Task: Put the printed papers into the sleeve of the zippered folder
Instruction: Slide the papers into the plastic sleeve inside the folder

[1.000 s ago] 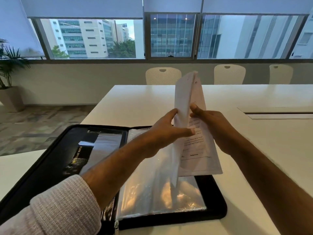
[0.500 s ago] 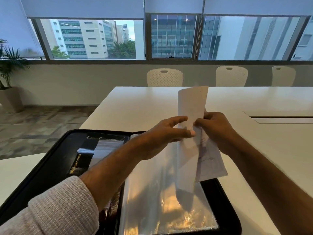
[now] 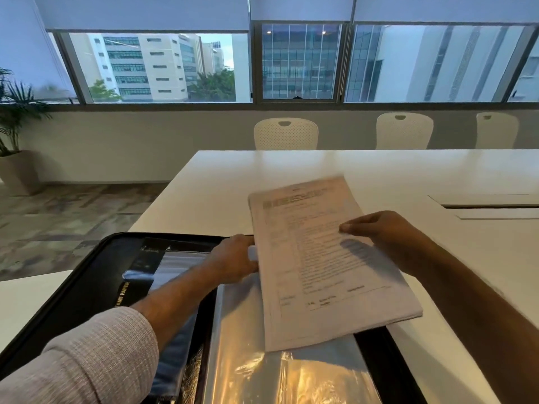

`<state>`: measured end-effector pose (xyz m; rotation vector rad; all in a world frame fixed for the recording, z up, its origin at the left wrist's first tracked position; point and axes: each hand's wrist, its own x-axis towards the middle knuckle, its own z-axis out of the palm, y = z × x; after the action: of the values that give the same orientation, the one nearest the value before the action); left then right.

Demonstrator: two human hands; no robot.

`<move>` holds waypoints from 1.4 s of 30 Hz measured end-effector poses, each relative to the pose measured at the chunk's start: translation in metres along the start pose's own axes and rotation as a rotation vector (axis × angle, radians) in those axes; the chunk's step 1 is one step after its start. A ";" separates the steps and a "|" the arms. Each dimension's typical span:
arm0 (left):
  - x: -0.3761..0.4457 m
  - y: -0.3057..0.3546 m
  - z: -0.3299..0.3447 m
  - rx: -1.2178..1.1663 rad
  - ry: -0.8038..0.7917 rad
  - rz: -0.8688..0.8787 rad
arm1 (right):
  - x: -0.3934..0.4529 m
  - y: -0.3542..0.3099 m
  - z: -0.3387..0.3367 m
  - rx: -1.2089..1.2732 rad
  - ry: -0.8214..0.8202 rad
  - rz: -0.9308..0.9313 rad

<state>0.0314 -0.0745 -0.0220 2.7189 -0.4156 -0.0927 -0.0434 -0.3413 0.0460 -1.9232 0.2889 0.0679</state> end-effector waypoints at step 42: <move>0.060 -0.002 -0.044 -1.429 -0.228 -0.272 | 0.073 -0.009 -0.003 0.525 0.055 -0.064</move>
<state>0.0944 -0.0741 0.0175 1.3239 0.0257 -0.5364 0.0296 -0.3529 0.0418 -1.4117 0.2520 -0.0959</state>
